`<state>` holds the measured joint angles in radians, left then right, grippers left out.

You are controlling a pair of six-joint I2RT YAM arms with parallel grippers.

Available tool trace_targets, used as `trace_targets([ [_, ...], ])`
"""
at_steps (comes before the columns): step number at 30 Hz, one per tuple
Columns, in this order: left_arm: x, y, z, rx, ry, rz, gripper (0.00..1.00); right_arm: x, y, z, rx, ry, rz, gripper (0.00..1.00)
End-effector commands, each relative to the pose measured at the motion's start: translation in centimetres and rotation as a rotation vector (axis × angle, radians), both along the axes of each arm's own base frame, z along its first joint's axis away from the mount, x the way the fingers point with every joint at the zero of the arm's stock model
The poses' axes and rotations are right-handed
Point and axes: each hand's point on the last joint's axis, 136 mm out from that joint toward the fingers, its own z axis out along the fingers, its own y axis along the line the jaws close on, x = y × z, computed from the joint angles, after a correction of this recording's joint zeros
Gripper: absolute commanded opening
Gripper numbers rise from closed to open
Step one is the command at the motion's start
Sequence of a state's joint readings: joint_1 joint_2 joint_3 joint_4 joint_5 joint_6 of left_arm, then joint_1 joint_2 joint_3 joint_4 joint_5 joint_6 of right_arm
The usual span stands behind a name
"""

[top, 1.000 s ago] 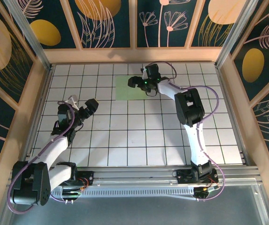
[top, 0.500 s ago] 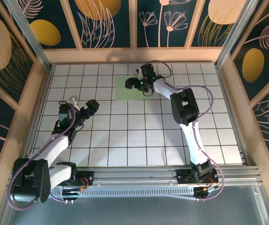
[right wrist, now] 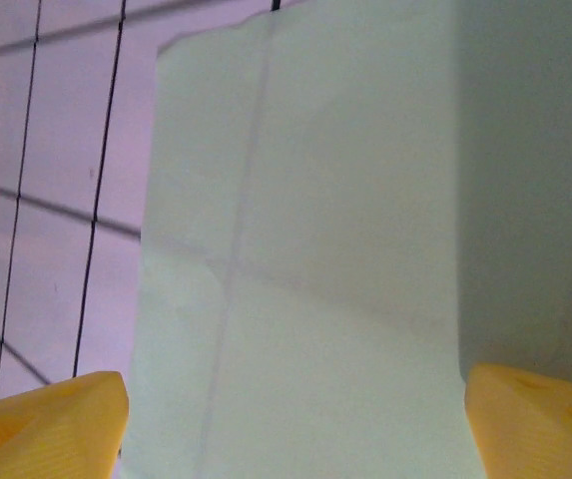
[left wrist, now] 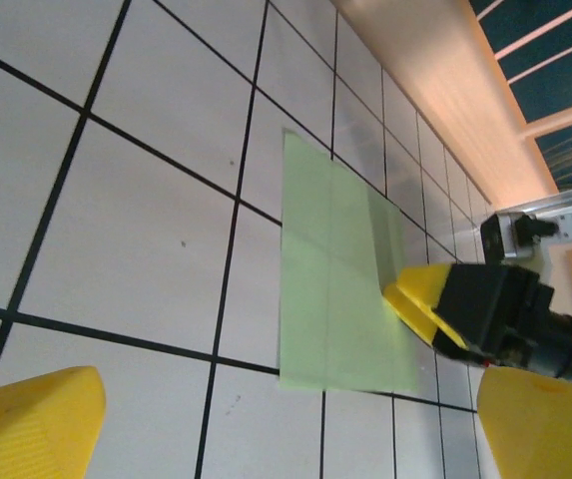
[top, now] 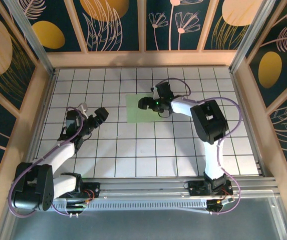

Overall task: Fold a paper plane with a square sheet of paper (fold left side to right side)
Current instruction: Move the square sheet of paper to the center of the table.

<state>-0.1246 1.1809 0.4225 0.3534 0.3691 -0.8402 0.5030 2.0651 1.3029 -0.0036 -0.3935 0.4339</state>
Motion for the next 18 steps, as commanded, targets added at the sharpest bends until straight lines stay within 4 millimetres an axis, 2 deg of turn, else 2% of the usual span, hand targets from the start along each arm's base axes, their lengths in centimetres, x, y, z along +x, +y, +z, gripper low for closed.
trace_targets([
  [1,0.0,-1.3,0.6,-0.029,0.013,-0.044,0.95,-4.8,-1.3,-2.6,-0.033,0.146,-0.039,0.88],
  [3,-0.2,-1.8,0.3,-0.037,0.03,-0.052,0.95,-6.4,-1.9,-2.5,-0.027,0.159,-0.064,0.88],
  [5,-0.4,-2.3,0.0,-0.045,0.044,-0.062,0.95,-8.2,-1.7,-2.4,-0.02,0.167,-0.069,0.88],
  [10,-1.0,-3.5,-0.7,-0.066,0.083,-0.088,0.94,-11.3,-2.0,-2.2,-0.004,0.181,-0.101,0.89],
  [18,-1.9,-5.9,-1.7,-0.076,0.133,-0.127,0.92,-13.1,-2.3,-2.6,0.002,0.209,-0.134,0.89],
])
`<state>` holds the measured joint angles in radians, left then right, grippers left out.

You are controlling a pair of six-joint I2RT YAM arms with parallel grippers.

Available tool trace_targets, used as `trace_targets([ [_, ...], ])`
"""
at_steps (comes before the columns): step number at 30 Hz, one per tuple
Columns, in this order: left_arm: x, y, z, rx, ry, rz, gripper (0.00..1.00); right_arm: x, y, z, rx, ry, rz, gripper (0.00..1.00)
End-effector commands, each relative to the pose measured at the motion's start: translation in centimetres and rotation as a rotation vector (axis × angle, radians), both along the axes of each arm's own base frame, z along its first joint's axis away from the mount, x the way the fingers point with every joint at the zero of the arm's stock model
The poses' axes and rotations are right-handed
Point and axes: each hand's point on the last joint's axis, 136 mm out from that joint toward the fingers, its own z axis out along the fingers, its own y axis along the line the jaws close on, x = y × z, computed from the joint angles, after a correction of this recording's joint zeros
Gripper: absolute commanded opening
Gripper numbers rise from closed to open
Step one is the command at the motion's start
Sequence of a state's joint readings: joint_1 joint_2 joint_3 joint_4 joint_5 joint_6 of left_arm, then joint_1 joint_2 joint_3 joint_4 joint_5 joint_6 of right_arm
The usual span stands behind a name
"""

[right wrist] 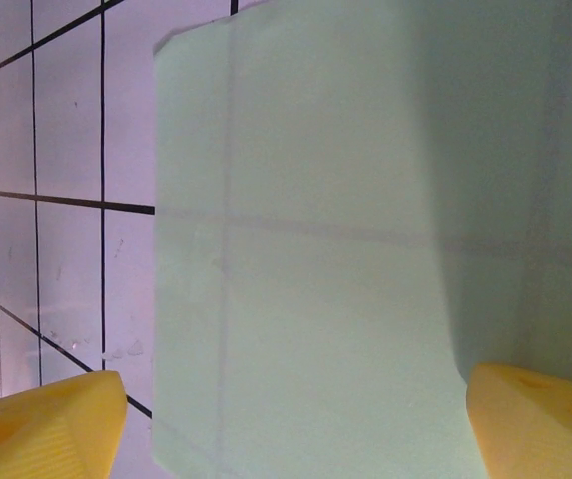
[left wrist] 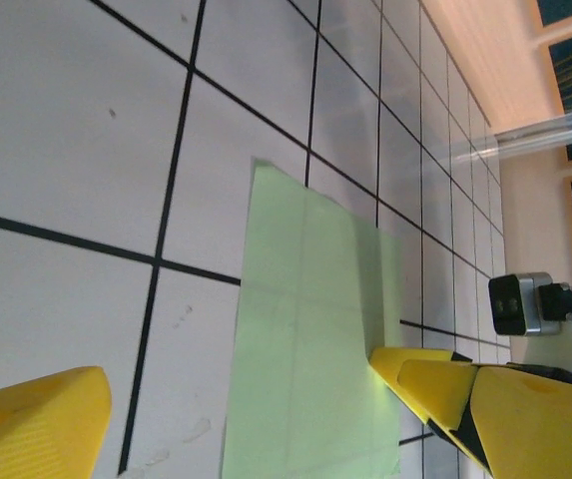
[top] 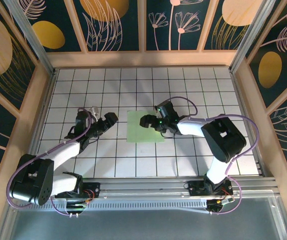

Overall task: Fold a paper plane with a square sheet of paper (fold left side to right side)
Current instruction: Move the square sheet of paper to the center of the table.

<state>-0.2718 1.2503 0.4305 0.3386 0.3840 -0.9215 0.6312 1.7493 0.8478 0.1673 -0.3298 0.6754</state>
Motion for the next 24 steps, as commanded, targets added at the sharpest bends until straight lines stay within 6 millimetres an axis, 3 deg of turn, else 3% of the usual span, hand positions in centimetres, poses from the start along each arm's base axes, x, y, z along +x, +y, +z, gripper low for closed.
trace_targets([
  [1,0.1,-1.1,0.5,-0.025,0.018,-0.006,0.92,-2.1,-1.2,-2.6,-0.056,0.109,-0.047,0.89],
  [5,-0.3,-2.0,-0.2,-0.027,0.048,-0.018,0.9,-1.7,-0.8,-1.3,-0.032,0.08,-0.046,0.89],
  [9,-0.5,-3.0,-0.5,-0.028,0.067,-0.045,0.84,-0.2,-0.3,1.7,-0.017,-0.01,-0.023,0.9],
  [13,-0.6,-4.7,-0.8,-0.024,0.086,-0.103,0.73,2.6,-2.0,3.9,-0.108,-0.108,-0.031,0.91],
  [17,-0.8,-6.7,-1.4,-0.013,0.107,-0.161,0.64,5.0,-4.9,3.6,-0.252,-0.155,-0.057,0.92],
  [24,-1.4,-10.0,-3.6,-0.012,0.181,-0.249,0.51,7.9,-5.5,1.4,-0.446,-0.165,-0.014,0.99],
])
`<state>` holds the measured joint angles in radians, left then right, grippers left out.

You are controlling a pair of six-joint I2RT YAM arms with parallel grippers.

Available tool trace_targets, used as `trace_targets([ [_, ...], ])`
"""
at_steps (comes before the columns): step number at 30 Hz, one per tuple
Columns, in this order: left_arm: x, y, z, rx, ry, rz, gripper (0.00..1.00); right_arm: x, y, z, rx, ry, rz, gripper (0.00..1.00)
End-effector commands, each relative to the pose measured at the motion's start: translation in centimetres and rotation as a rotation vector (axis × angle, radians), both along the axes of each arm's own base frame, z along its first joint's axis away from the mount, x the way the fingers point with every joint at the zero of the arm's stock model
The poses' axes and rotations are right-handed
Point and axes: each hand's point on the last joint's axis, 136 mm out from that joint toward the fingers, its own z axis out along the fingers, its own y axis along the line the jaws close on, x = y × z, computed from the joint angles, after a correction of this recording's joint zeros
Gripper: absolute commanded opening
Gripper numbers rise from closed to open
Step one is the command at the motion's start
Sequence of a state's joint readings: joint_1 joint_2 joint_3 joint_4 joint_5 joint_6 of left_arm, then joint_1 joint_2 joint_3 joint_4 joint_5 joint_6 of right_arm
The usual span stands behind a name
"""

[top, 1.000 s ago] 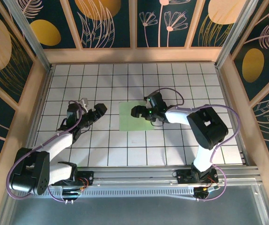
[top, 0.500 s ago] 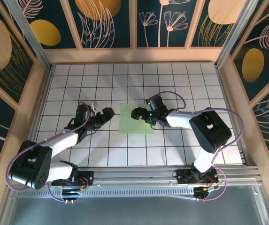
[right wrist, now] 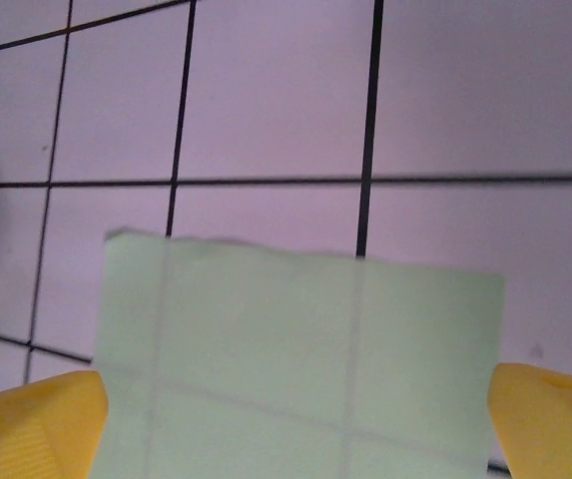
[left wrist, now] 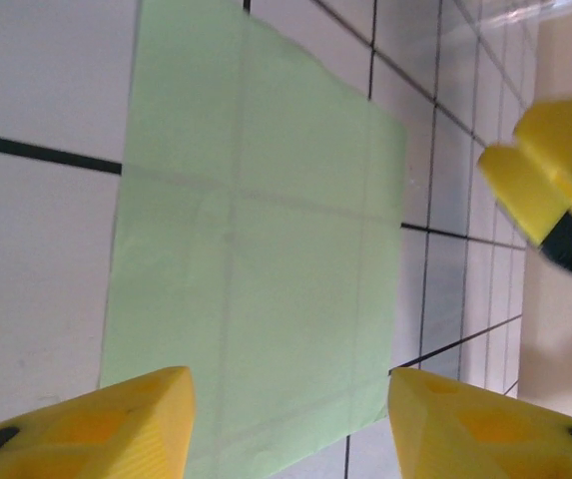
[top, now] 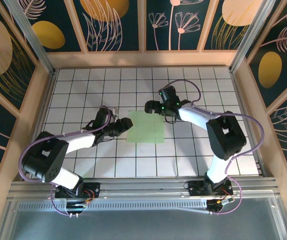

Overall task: Fold a paper plane with a square sheet of paper (fold left side to right side)
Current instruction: Move the square sheet of paper to the center of the table, then pick up the square sheet of paper from the center of the table.

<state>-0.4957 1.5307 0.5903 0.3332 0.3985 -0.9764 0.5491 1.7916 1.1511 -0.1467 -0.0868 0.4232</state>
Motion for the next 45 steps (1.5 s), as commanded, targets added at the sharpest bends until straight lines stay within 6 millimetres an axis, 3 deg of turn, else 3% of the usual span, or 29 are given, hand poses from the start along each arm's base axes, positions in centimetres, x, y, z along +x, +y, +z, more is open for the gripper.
trace_targets([
  [1,-0.4,-1.9,-0.5,-0.019,0.038,-0.053,0.5,0.4,-1.4,-2.8,-0.172,0.033,0.026,0.99],
  [7,-0.6,-2.5,-2.7,0.055,0.086,-0.078,0.47,2.0,-0.9,-4.0,-0.222,0.034,0.043,0.99],
  [14,-0.9,-2.4,-4.3,0.073,0.124,-0.065,0.44,1.8,0.0,-5.9,-0.255,0.067,0.073,0.99],
  [17,-1.1,-2.2,-4.6,0.073,0.132,-0.05,0.43,1.4,0.4,-6.2,-0.258,0.075,0.088,0.99],
  [18,-1.4,-2.0,-5.7,0.089,0.16,-0.047,0.42,1.2,0.5,-6.3,-0.259,0.079,0.095,0.99],
  [21,-1.5,-1.7,-6.4,0.098,0.175,-0.032,0.41,0.4,0.9,-6.6,-0.263,0.09,0.113,0.99],
  [29,-1.5,-1.6,-6.5,0.099,0.173,-0.02,0.39,-2.4,1.9,-6.2,-0.266,0.126,0.152,0.97],
  [36,-1.0,-2.0,-5.8,0.068,0.154,-0.014,0.38,-5.2,3.1,-5.6,-0.249,0.186,0.206,0.83],
  [45,-0.7,-2.3,-4.9,0.03,0.124,-0.003,0.4,-6.5,3.0,-5.6,-0.226,0.246,0.236,0.49],
])
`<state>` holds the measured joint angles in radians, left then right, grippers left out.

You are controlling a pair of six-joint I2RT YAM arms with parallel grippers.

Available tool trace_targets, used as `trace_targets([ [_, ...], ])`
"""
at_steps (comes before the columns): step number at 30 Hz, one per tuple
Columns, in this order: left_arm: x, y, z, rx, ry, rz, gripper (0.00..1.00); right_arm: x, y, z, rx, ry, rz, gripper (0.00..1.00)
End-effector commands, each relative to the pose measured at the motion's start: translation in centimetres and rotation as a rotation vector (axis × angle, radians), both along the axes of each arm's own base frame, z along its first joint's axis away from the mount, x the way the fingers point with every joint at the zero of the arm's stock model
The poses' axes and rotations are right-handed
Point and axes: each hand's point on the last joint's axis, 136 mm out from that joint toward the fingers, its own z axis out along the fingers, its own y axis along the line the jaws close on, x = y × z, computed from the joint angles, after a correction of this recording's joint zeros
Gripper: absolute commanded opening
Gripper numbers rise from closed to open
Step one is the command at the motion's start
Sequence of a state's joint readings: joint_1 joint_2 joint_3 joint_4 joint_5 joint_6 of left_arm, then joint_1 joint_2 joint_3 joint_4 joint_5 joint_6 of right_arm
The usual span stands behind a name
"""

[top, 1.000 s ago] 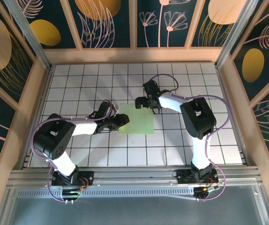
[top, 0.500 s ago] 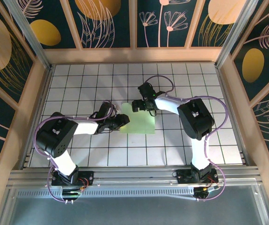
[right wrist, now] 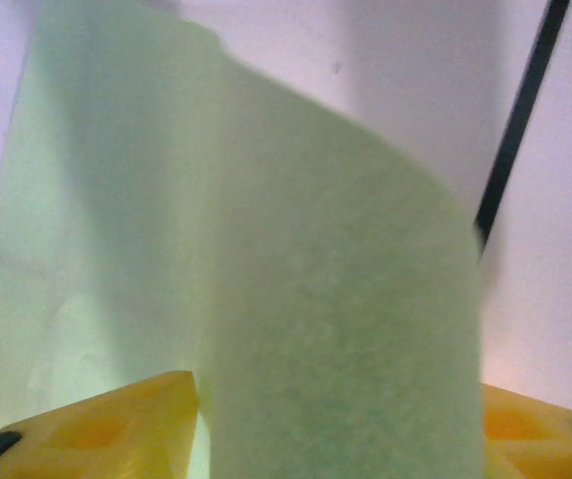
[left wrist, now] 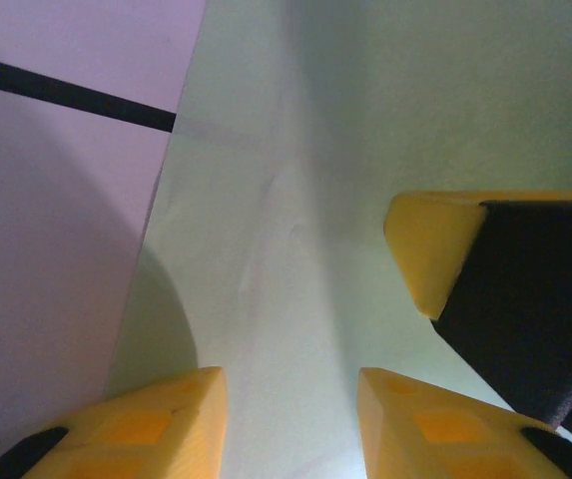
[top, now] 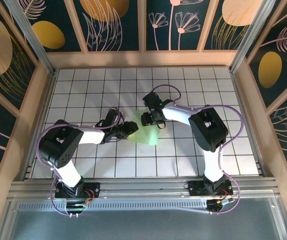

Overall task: Fold a paper plane with a square sheet of paper (fold left side to right side)
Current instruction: Pick up the square sheet of paper from the center of the table.

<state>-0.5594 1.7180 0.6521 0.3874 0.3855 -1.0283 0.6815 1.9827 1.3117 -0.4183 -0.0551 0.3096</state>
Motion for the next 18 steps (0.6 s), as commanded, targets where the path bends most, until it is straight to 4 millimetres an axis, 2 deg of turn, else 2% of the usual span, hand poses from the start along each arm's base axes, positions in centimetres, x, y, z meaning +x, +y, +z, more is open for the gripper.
trace_targets([
  [1,-0.5,0.3,-0.8,0.003,0.022,0.025,0.41,-1.6,-0.3,0.9,0.024,0.061,0.016,0.45],
  [2,-0.4,0.3,-0.6,-0.001,0.017,0.029,0.43,-1.6,-0.3,1.1,0.038,0.063,0.016,0.42],
  [4,0.2,0.4,1.0,-0.013,-0.03,0.042,0.49,-1.5,-0.3,1.8,0.082,0.068,0.019,0.37],
  [8,1.4,1.5,3.8,-0.02,-0.109,0.076,0.56,-1.5,-0.4,3.9,0.214,0.072,0.025,0.33],
  [11,2.4,3.4,6.3,-0.049,-0.172,0.112,0.61,-1.6,-0.7,6.2,0.345,0.07,0.035,0.31],
  [16,3.3,7.3,10.7,-0.134,-0.317,0.143,0.75,-1.6,-2.4,11.2,0.533,0.025,0.067,0.3],
  [18,3.2,7.7,13.3,-0.193,-0.421,0.1,0.82,-2.0,-2.8,13.5,0.597,-0.01,0.109,0.3],
])
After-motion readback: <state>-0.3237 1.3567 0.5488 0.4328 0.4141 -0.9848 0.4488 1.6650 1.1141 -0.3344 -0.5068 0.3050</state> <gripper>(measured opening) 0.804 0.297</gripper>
